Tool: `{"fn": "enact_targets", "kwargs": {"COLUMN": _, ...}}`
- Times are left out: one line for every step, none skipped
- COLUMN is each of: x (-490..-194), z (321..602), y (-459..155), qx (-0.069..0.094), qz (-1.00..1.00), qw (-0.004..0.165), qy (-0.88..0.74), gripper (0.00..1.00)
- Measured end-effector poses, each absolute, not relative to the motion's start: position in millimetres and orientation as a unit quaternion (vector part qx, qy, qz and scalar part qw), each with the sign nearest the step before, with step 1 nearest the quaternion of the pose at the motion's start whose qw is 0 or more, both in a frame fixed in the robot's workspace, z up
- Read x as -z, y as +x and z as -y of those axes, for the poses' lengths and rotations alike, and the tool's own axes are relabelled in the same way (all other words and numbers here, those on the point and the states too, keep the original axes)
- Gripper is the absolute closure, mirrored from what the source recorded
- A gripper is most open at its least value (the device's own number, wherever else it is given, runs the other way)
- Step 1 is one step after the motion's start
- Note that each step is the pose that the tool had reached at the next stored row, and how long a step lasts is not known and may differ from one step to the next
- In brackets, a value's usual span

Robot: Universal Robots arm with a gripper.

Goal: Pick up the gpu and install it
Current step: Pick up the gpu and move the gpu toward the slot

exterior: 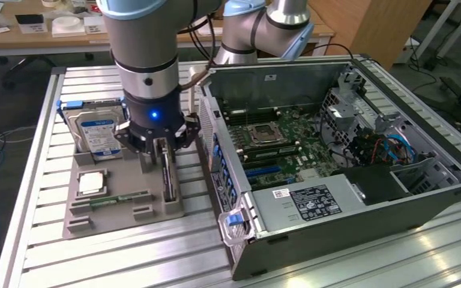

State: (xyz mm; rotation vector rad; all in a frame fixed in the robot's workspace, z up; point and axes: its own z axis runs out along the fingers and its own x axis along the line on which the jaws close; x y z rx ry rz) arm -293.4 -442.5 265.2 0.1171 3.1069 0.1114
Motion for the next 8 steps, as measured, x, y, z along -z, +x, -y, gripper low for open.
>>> {"fn": "enact_targets", "kwargs": {"x": -264.5, "z": 442.5, "y": -293.1, "qx": -0.036, "qz": -0.999, "qw": 0.015, "qy": 0.038, "gripper": 0.58}}
{"fn": "enact_targets", "kwargs": {"x": -263.4, "z": 442.4, "y": -292.9, "qx": -0.036, "qz": -0.999, "qw": 0.015, "qy": 0.038, "gripper": 0.58}}
{"fn": "enact_targets", "kwargs": {"x": -261.7, "z": 442.4, "y": -292.9, "qx": -0.036, "qz": -0.999, "qw": 0.015, "qy": 0.038, "gripper": 0.58}}
{"fn": "enact_targets", "kwargs": {"x": -260.0, "z": 442.4, "y": -292.9, "qx": -0.036, "qz": -0.999, "qw": 0.015, "qy": 0.038, "gripper": 0.58}}
{"fn": "enact_targets", "kwargs": {"x": -258.2, "z": 442.4, "y": -292.8, "qx": -0.036, "qz": -0.999, "qw": 0.015, "qy": 0.038, "gripper": 0.58}}
{"fn": "enact_targets", "kwargs": {"x": -256.3, "z": 442.4, "y": -292.8, "qx": -0.036, "qz": -0.999, "qw": 0.015, "qy": 0.038, "gripper": 0.58}}
{"fn": "enact_targets", "kwargs": {"x": -254.5, "z": 442.4, "y": -292.8, "qx": -0.036, "qz": -0.999, "qw": 0.015, "qy": 0.038, "gripper": 0.58}}
{"fn": "enact_targets", "kwargs": {"x": -252.7, "z": 442.3, "y": -292.7, "qx": -0.036, "qz": -0.999, "qw": 0.015, "qy": 0.038, "gripper": 0.58}}
